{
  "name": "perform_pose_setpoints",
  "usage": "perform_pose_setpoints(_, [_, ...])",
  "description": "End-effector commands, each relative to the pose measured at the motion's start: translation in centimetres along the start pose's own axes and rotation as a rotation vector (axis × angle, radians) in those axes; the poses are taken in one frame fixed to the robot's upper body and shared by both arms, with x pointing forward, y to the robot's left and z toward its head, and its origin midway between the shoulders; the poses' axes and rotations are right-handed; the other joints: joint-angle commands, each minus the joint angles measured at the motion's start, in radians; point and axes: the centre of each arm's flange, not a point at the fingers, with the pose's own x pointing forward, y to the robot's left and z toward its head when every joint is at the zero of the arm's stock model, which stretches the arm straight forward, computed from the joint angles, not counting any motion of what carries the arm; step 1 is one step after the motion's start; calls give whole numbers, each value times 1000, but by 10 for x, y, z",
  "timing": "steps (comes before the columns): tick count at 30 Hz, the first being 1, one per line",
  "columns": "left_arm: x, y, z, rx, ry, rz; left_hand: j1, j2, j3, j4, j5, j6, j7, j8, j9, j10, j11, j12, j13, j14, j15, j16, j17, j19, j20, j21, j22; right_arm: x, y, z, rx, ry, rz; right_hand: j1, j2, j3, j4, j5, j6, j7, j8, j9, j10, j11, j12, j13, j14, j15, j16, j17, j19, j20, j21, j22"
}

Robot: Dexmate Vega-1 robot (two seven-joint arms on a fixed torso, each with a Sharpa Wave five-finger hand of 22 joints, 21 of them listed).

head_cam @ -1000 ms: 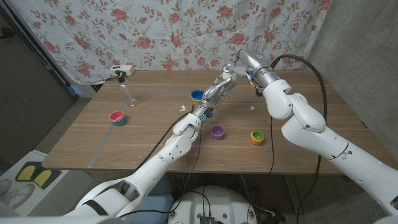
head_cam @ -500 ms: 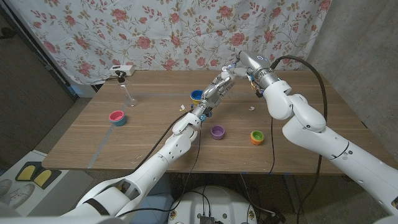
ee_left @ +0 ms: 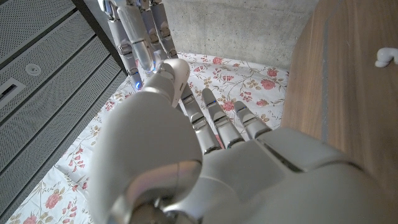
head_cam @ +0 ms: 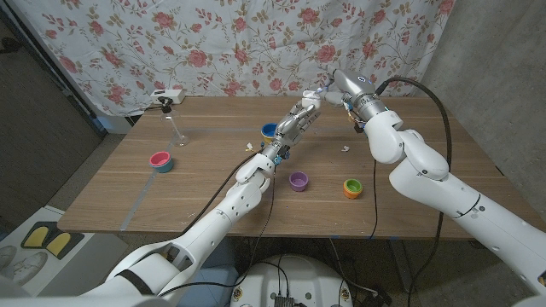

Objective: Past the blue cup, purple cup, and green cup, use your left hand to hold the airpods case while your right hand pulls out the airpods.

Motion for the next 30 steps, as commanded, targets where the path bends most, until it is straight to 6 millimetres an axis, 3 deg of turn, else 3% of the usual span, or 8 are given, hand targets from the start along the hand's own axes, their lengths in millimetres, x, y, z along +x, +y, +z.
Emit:
perform_pose_setpoints(1, [0, 2, 1, 4, 1, 9, -1, 7, 4, -3, 6, 4, -6, 5, 2, 48, -40, 7, 166, 22, -36, 0, 3, -2, 1, 1, 2, -1, -3, -12, 3, 30, -19, 7, -1, -1, 0, -2, 9, 2, 3, 3, 16, -14, 2, 0, 10, -148, -2, 0, 4, -10, 0, 3])
perform_pose_setpoints(20, [-5, 1, 5, 10, -9, 7, -1, 7, 4, -4, 4, 6, -7, 8, 0, 50, -40, 6, 167, 22, -36, 0, 5, -3, 1, 1, 2, -9, 1, -37, -15, 117, -19, 8, 0, -3, 0, -2, 14, 1, 0, 3, 10, -15, 6, -1, 12, -149, -6, 1, 7, -11, 0, 3])
perform_pose_setpoints(30, [-6, -3, 11, 18, -16, -4, -2, 8, 4, -3, 4, 6, -6, 9, -1, 51, -40, 6, 167, 23, -35, 0, 5, -2, 1, 1, 2, -13, 16, -58, -33, 192, -11, 8, 0, -4, 0, -2, 20, 0, 0, 4, 11, -15, 8, -5, 13, -150, -9, 2, 11, -15, 1, 3])
